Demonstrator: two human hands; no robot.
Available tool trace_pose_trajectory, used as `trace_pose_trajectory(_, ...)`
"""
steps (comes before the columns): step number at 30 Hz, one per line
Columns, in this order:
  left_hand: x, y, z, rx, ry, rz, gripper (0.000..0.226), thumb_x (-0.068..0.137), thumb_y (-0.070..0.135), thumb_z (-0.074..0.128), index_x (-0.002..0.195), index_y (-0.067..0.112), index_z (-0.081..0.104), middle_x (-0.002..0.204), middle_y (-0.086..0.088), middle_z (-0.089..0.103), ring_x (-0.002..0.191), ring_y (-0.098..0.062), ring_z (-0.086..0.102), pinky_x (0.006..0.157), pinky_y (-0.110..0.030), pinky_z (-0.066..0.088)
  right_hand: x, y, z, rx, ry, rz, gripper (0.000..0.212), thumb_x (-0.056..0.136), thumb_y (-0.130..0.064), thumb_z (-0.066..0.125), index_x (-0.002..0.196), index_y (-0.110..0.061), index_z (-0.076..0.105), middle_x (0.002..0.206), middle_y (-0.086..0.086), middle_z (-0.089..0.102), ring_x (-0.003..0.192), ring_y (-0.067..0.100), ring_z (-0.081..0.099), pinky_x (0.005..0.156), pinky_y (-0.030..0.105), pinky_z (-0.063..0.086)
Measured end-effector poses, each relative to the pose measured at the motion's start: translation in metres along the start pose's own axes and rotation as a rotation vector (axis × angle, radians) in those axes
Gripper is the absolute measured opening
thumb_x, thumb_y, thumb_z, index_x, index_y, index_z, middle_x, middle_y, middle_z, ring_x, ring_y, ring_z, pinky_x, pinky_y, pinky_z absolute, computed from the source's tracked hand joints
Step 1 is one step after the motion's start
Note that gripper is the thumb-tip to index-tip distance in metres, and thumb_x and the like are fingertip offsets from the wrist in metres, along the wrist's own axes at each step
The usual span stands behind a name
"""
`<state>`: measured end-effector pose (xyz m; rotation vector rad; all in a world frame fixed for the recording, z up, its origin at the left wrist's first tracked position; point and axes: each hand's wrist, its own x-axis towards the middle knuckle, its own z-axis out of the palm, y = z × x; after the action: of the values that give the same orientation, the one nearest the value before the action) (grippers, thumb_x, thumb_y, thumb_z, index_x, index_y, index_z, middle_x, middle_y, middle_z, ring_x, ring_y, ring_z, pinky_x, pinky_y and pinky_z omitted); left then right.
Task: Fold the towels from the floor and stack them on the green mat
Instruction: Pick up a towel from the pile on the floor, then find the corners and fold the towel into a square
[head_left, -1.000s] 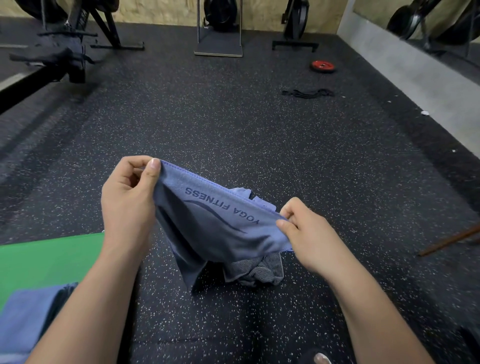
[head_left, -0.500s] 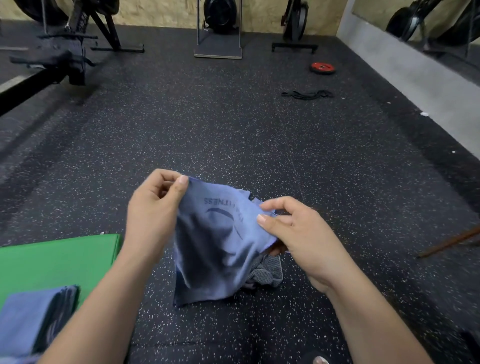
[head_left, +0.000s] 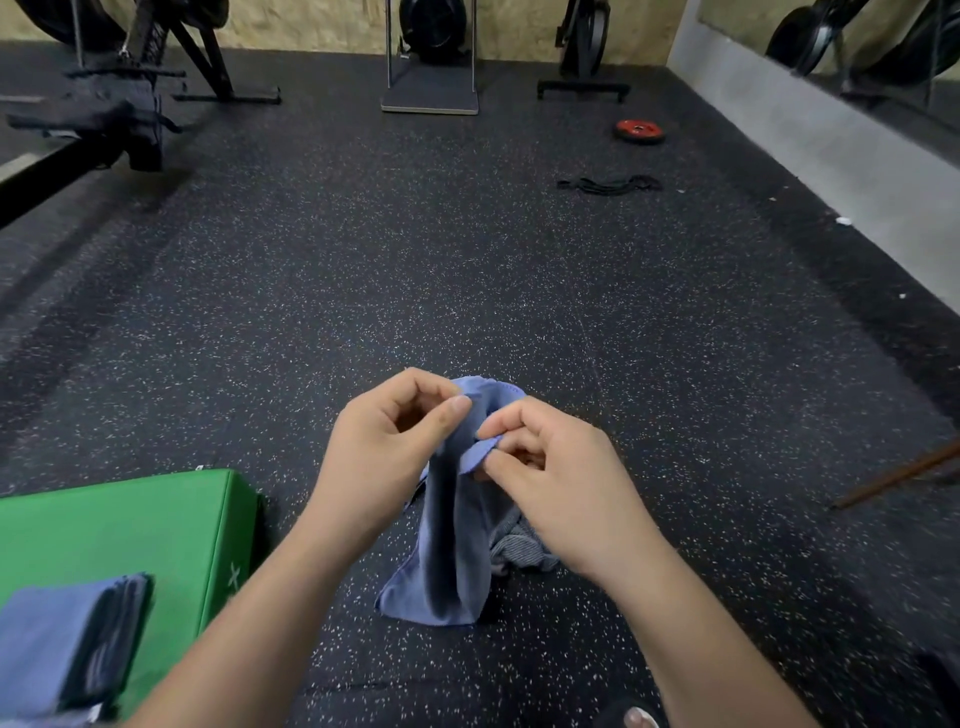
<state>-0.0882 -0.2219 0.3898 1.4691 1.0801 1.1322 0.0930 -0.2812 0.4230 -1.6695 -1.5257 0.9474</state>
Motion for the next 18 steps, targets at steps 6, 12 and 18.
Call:
trace_pose_trajectory(6,-0.004,0.004,0.001,-0.021,-0.040,0.000,0.006,0.098,0.012,0.078,0.096,0.018,0.079,0.093,-0.006,0.081,0.086,-0.018,0.071,0.084,-0.048,0.058,0.002,0.002,0.001,-0.085,0.174,-0.167,0.009,0.096,-0.028,0.076,0.089,-0.030,0.071,0.094,-0.014,0.063,0.092,0.006,0.063,0.081,0.019,0.044)
trace_pose_trajectory(12,-0.007,0.010,0.005,-0.060,-0.059,-0.013,0.006,0.098,0.017,0.076,0.102,0.015,0.080,0.099,-0.004,0.083,0.092,-0.017,0.075,0.088,-0.045,0.060,0.002,-0.004,0.002,-0.145,0.228,-0.227,0.020,0.101,-0.040,0.070,0.084,-0.033,0.062,0.100,-0.022,0.058,0.108,0.003,0.053,0.097,0.030,0.036)
trace_pose_trajectory(18,-0.011,0.016,0.005,-0.137,-0.043,-0.026,0.009,0.099,0.015,0.073,0.103,0.011,0.080,0.098,-0.006,0.082,0.088,-0.011,0.071,0.086,-0.035,0.055,0.001,-0.009,0.003,-0.114,0.306,-0.250,0.020,0.102,-0.039,0.068,0.084,-0.033,0.062,0.092,-0.021,0.065,0.100,0.006,0.056,0.098,0.047,0.044)
